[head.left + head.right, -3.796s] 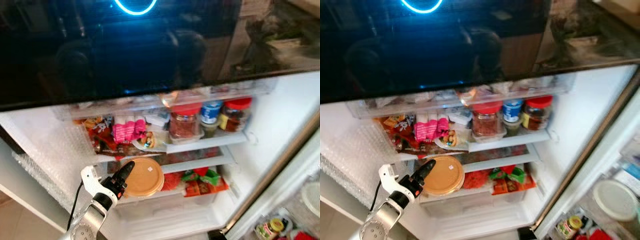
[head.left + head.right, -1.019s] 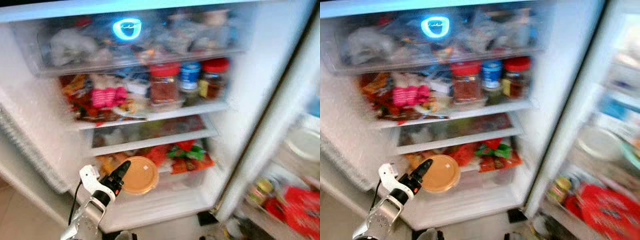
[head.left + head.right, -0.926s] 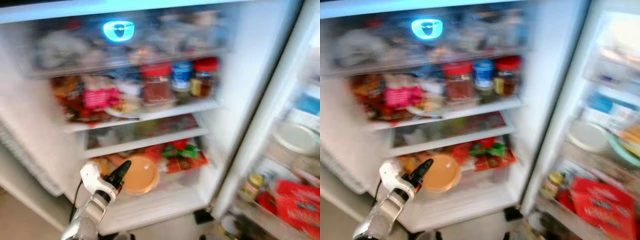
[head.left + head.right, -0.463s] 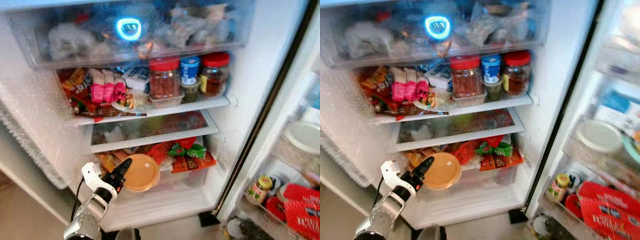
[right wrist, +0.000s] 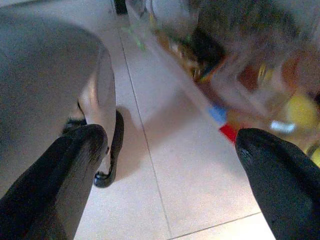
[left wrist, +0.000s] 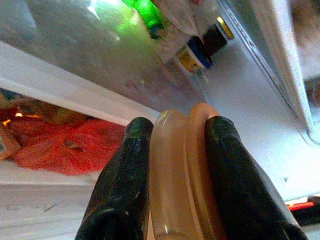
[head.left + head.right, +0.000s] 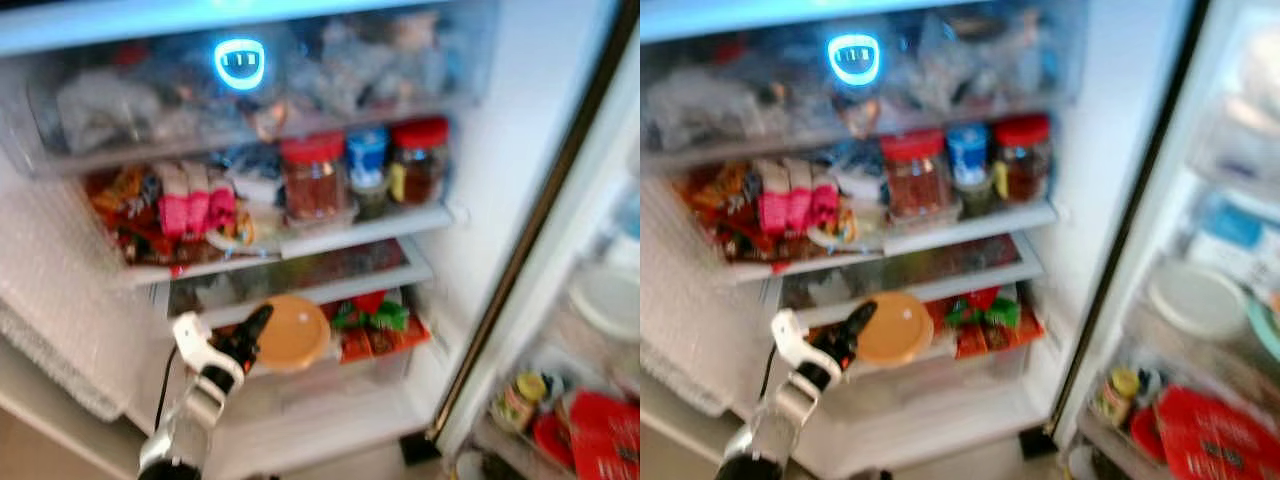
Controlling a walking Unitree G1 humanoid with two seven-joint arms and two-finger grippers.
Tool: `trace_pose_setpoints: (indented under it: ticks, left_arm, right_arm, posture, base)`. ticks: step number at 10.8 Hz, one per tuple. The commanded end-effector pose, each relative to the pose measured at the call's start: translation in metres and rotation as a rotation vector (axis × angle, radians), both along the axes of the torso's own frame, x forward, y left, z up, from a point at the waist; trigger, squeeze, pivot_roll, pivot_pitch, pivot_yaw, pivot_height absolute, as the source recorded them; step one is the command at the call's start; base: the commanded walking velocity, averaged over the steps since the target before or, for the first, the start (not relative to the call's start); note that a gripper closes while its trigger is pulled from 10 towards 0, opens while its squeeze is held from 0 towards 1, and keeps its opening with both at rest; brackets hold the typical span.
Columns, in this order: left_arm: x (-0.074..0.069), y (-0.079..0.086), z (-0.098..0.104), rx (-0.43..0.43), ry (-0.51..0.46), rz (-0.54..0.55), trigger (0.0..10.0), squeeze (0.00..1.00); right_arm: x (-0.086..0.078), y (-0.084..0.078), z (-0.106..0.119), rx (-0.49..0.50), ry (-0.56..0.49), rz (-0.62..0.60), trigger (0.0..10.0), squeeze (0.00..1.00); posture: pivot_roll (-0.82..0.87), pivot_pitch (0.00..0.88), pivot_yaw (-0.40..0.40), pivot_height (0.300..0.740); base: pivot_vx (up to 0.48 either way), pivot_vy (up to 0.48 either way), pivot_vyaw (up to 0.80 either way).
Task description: Restocking fridge
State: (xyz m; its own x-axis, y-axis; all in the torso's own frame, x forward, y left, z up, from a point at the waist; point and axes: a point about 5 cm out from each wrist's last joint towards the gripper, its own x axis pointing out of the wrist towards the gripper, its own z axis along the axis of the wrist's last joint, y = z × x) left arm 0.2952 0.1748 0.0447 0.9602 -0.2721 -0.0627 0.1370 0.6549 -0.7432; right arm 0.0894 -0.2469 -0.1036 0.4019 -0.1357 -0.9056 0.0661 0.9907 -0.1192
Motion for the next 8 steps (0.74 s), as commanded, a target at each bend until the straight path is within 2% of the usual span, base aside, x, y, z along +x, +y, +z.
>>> trace_pose_setpoints:
  ticks: [1,5,8]
  left_arm:
    - [0.000,0.012,0.002,0.014,-0.007,0.031,10.0,0.00]
    - [0.006,0.011,0.005,-0.013,-0.017,0.061,10.0,0.00]
    - [0.017,0.018,0.008,-0.022,-0.010,0.173,10.0,0.00]
  right_arm:
    - [0.005,0.004,0.000,0.012,-0.017,-0.004,10.0,0.00]
    - [0.005,0.003,0.000,0.010,-0.019,-0.007,10.0,0.00]
    - [0.004,0.002,0.001,0.006,-0.015,0.000,10.0,0.00]
  posture:
    - [-0.10,0.000,0.024,0.640]
    - [-0.10,0.000,0.025,0.640]
    - [-0.11,0.000,0.015,0.640]
  base:
    - [0.240,0.000,0.00]
    - [0.000,0.000,0.00]
    - [0.000,0.000,0.00]
